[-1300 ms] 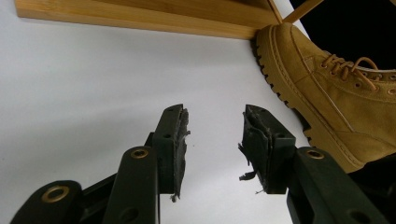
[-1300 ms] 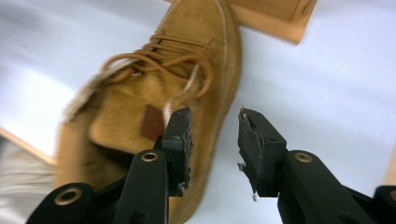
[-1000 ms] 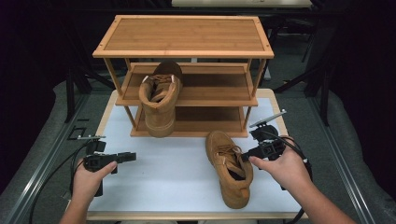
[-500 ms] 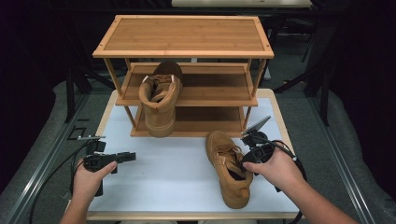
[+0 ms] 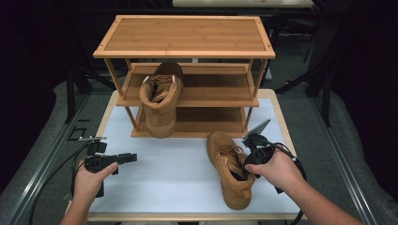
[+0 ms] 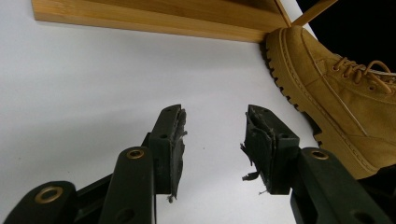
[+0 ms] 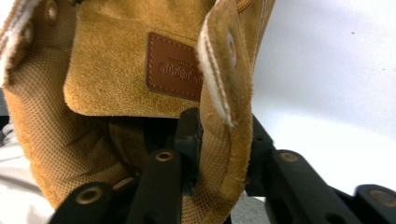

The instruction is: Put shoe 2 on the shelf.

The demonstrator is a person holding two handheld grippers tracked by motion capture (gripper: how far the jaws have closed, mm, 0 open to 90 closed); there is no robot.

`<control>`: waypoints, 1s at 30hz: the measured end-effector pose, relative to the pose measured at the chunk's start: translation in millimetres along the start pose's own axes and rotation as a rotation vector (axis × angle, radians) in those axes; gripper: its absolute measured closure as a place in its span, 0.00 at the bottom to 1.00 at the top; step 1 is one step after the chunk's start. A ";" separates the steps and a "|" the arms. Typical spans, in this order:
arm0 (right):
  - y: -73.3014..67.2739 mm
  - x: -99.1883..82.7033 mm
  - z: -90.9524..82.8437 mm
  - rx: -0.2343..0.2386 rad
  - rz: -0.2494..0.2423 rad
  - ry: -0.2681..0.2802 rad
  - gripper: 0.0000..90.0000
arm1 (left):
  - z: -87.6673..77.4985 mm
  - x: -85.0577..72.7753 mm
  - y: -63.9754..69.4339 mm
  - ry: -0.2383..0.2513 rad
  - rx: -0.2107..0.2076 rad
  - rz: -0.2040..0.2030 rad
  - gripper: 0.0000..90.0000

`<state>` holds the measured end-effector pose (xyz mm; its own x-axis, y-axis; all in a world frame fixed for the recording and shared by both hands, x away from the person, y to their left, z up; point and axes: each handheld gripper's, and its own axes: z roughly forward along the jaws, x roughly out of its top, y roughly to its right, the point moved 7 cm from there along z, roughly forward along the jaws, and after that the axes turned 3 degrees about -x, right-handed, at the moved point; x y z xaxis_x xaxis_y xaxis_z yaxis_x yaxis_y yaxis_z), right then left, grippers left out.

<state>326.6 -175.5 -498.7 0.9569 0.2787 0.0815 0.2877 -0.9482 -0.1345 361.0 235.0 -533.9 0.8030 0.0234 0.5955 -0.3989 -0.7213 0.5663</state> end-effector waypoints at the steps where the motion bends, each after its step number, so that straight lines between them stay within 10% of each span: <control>1: 1.1 0.5 0.3 -0.003 0.003 0.002 0.84 | 0.0 0.0 0.0 0.000 0.000 0.001 0.63; 16: 11.3 8.4 -2.5 -0.073 -0.065 -0.066 0.86 | -0.7 0.2 -2.1 -0.001 0.001 -0.004 0.63; 30: 4.3 9.0 -3.8 0.239 0.107 -0.118 0.86 | -2.5 2.6 -0.1 0.000 -0.010 -0.008 0.63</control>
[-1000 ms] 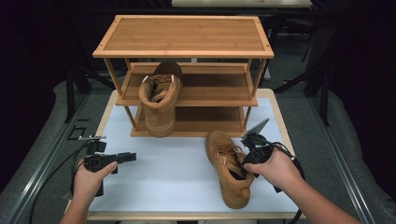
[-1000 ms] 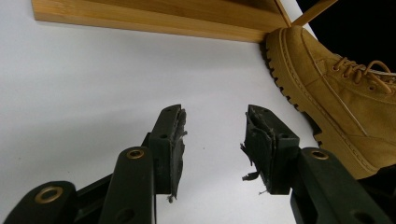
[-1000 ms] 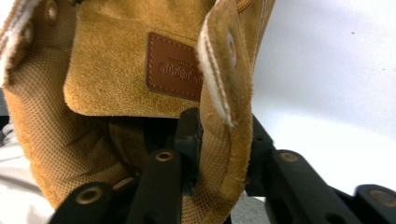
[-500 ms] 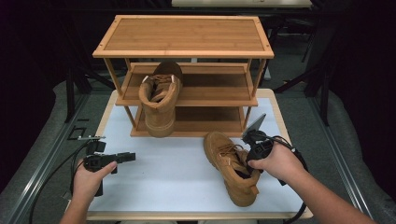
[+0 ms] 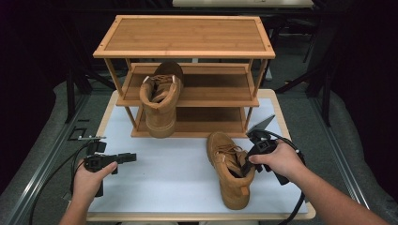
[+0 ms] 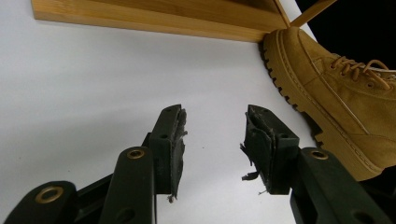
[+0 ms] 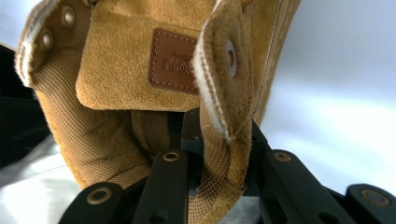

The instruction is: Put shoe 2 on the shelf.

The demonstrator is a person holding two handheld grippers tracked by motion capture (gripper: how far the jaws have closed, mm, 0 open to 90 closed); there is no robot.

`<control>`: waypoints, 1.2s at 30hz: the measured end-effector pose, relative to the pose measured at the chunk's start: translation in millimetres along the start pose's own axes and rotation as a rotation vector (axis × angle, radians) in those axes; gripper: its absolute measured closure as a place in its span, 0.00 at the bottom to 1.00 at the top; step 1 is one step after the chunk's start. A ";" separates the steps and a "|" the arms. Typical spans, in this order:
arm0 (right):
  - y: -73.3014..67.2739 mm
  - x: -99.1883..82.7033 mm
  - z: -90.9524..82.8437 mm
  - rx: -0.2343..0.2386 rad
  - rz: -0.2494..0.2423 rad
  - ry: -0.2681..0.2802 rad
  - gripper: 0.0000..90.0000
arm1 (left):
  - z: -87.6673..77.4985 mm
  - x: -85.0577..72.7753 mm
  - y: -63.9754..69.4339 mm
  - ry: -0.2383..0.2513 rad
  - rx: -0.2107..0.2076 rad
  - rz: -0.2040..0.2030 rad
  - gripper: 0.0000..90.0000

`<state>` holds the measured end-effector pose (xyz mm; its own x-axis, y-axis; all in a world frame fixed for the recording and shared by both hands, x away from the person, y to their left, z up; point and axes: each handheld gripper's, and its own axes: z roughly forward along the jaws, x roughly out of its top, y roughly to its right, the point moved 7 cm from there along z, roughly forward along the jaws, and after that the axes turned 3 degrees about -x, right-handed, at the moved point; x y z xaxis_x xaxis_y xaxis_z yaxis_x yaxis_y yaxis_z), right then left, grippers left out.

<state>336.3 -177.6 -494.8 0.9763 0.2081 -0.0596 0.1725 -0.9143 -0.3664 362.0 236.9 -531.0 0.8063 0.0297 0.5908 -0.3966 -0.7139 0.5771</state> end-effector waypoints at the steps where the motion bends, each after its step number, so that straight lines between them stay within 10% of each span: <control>1: 2.2 -0.3 -0.8 0.009 0.003 -0.002 0.86 | -0.9 0.7 0.2 0.001 0.001 0.006 0.63; 17: -26.8 0.3 -33.2 0.269 0.162 -0.005 0.87 | -3.8 -5.9 -0.7 -0.016 -0.002 0.011 0.63; 36: -65.8 -15.6 -105.8 0.332 0.083 0.109 0.87 | -4.0 -12.5 -5.8 -0.012 0.003 -0.007 0.63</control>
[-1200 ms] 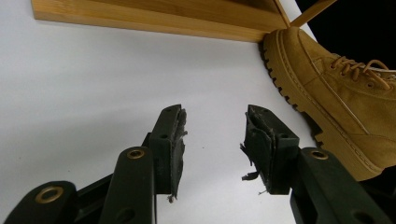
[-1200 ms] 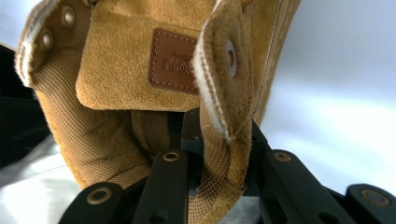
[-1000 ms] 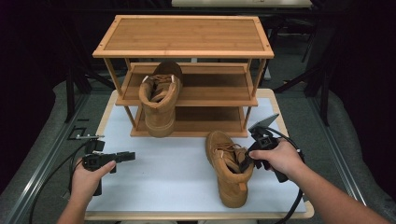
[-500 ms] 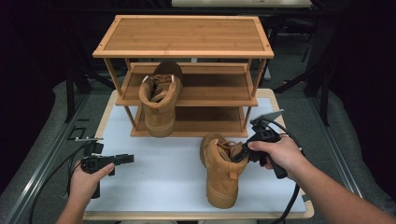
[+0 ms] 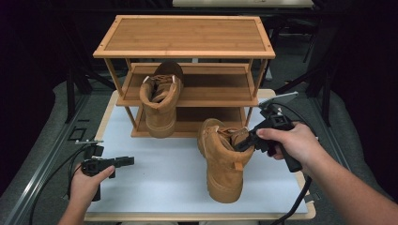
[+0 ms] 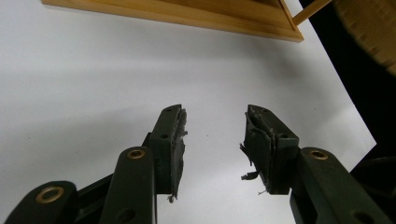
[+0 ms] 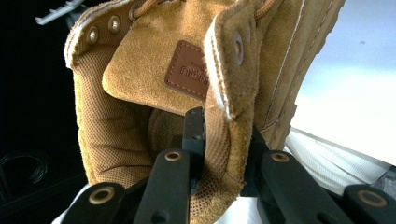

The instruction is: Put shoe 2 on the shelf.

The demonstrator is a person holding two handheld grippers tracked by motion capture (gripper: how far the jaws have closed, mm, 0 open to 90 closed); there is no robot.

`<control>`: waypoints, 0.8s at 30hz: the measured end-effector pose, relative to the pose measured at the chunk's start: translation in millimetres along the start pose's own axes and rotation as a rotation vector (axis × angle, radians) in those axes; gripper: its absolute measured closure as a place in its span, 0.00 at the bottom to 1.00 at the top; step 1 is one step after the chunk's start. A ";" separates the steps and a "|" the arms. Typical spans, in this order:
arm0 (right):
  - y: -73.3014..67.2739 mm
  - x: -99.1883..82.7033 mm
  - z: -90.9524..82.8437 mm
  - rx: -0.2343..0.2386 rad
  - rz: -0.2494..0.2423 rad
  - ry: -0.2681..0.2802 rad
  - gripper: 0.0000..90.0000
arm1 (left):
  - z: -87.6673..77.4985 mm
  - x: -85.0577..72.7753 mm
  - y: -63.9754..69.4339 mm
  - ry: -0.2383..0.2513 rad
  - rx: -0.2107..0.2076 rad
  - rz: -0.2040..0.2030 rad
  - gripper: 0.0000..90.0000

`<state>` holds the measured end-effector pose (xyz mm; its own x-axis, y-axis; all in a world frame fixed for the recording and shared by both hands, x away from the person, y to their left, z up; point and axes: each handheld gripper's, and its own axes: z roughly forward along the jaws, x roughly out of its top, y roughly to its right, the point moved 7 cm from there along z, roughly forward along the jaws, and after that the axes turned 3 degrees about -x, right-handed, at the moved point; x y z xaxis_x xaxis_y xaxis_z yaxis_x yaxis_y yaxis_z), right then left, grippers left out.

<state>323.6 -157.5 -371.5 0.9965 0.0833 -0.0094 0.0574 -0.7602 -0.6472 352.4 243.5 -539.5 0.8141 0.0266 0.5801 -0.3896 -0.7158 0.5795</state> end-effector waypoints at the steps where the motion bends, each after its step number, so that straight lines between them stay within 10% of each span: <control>1: -2.3 -0.3 -4.0 -0.005 -0.013 0.008 0.87 | -0.1 0.2 -0.4 0.002 0.000 0.002 0.63; 24: -64.2 4.5 -77.1 0.041 -0.110 0.180 0.87 | -0.2 1.8 0.9 0.012 -0.005 0.004 0.63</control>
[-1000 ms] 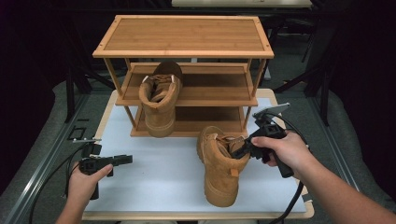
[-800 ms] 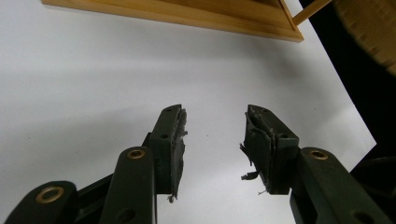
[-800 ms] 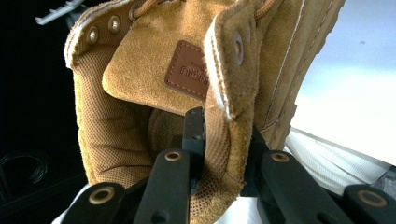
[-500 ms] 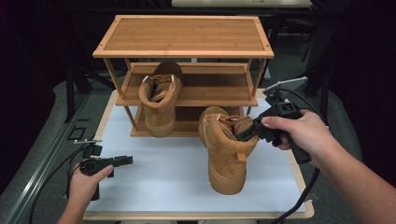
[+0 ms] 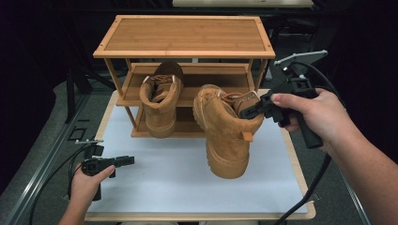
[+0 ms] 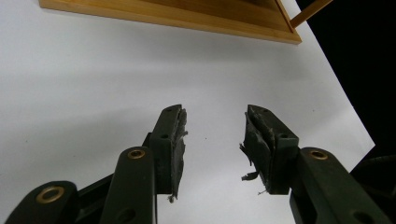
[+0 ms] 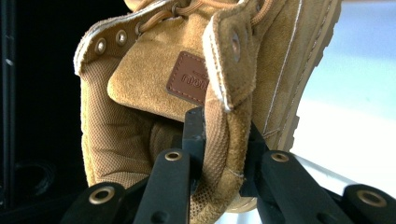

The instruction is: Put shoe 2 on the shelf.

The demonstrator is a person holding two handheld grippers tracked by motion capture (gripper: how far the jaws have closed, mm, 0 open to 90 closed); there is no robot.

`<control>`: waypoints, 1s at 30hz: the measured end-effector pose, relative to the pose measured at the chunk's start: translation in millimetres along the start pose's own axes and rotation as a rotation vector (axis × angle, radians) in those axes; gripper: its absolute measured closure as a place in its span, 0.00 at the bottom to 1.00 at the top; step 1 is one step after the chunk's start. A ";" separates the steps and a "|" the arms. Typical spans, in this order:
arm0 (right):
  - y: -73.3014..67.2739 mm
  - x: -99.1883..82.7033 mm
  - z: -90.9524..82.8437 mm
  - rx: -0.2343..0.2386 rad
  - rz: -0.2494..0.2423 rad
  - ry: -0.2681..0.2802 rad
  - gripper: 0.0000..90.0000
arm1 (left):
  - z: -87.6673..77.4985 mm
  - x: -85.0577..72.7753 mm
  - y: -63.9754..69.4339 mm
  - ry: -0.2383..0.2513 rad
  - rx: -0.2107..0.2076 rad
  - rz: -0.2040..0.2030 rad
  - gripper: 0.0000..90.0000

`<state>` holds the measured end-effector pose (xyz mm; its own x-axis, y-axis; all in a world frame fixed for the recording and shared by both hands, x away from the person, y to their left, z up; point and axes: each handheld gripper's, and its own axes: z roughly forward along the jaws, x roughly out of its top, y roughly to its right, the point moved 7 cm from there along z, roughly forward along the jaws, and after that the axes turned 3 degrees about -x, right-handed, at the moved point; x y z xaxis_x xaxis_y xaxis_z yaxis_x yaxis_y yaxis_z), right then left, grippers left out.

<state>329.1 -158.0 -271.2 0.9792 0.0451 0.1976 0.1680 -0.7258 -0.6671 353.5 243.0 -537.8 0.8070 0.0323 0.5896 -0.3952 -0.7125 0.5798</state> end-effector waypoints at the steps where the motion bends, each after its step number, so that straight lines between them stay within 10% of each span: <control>1: -0.6 2.5 -0.1 0.011 -0.005 0.014 0.87 | -0.2 0.0 -0.4 0.000 0.001 0.000 0.63; 10: 10.8 31.7 12.2 0.063 0.022 0.089 0.87 | -0.5 0.1 -2.0 -0.002 0.004 -0.002 0.63; 30: 46.6 111.9 61.5 -0.009 0.074 0.301 0.87 | 1.8 -0.7 -5.4 -0.008 0.007 -0.003 0.63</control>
<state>453.5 -144.5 -324.4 0.9108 -0.2127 0.3538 0.0951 -0.7259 -0.6812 355.8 245.6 -542.3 0.8119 0.0290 0.5831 -0.3895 -0.7171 0.5780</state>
